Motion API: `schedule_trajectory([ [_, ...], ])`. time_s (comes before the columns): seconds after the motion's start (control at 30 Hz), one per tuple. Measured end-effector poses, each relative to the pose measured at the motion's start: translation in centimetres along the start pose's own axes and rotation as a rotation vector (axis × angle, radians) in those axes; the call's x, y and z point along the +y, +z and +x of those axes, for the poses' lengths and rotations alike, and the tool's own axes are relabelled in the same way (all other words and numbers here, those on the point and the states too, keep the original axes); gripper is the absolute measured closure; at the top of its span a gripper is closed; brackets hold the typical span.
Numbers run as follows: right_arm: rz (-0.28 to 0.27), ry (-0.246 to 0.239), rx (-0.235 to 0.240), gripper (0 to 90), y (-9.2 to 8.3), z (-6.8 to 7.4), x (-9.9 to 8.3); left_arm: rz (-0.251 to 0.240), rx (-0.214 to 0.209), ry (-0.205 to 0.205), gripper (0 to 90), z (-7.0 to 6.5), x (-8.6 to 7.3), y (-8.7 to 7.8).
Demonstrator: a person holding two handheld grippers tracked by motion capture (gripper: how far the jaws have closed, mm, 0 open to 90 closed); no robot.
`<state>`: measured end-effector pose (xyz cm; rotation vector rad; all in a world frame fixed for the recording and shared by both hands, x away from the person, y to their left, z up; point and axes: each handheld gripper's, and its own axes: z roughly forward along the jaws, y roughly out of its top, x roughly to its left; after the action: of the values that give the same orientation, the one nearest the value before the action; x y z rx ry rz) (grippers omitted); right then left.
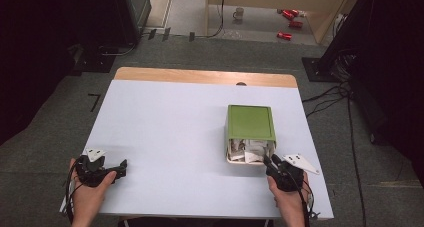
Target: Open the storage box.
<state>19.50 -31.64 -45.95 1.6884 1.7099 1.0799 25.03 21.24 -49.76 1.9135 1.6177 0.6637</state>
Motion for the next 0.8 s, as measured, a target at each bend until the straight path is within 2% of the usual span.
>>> schedule_trajectory([
  [0.27, 0.011, -0.009, 0.005, 66.4, -0.6, 0.1, -0.5, 0.001, 0.0, 0.0, 0.0, 0.0, 0.0, 0.0],
  [0.43, -0.012, -0.011, 0.025, 61.3, -1.1, 0.1, -0.4, 0.0, 0.0, -0.003, 0.0, 0.0, 0.0, 0.0],
  [0.57, -0.063, -0.014, 0.017, 66.1, -1.5, 0.4, -0.1, 0.0, 0.0, -0.002, 0.0, 0.0, 0.0, 0.0],
  [0.6, -0.095, -0.025, 0.001, 69.2, -1.9, 0.6, 0.0, 0.001, 0.0, -0.001, 0.0, 0.0, 0.0, 0.0],
  [0.67, -0.111, -0.03, -0.007, 71.1, -2.0, 0.7, 0.1, 0.0, 0.0, -0.002, 0.0, 0.0, 0.0, 0.0],
  [0.8, -0.144, -0.027, -0.044, 82.2, -2.3, 1.1, 0.3, 0.001, 0.001, 0.0, 0.0, 0.0, 0.0, 0.0],
])
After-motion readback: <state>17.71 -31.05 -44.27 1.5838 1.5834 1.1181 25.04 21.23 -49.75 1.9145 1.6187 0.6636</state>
